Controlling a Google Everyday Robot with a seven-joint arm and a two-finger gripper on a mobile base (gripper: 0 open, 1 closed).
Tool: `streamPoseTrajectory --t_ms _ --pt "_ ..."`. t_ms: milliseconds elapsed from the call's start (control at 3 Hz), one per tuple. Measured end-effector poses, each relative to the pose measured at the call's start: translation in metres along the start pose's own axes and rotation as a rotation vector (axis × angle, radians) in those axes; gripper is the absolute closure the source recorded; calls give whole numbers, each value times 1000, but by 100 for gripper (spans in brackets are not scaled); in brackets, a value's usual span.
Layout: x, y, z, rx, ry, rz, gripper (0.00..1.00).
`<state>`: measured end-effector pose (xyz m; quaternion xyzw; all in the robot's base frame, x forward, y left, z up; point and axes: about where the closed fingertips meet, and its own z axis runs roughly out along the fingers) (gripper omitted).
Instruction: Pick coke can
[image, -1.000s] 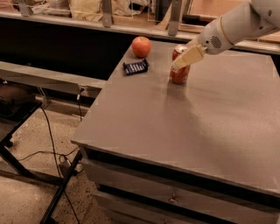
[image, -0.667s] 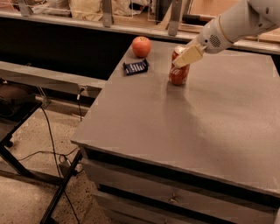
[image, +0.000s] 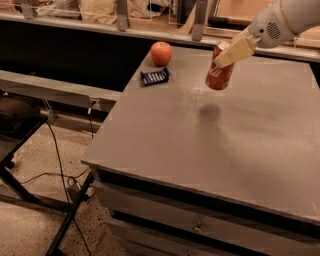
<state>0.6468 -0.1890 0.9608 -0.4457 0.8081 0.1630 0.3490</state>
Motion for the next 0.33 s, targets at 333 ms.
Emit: streamPoseTrajectory --t_ms 333 --pt "-2 1 -7 -1 -7 0 100"
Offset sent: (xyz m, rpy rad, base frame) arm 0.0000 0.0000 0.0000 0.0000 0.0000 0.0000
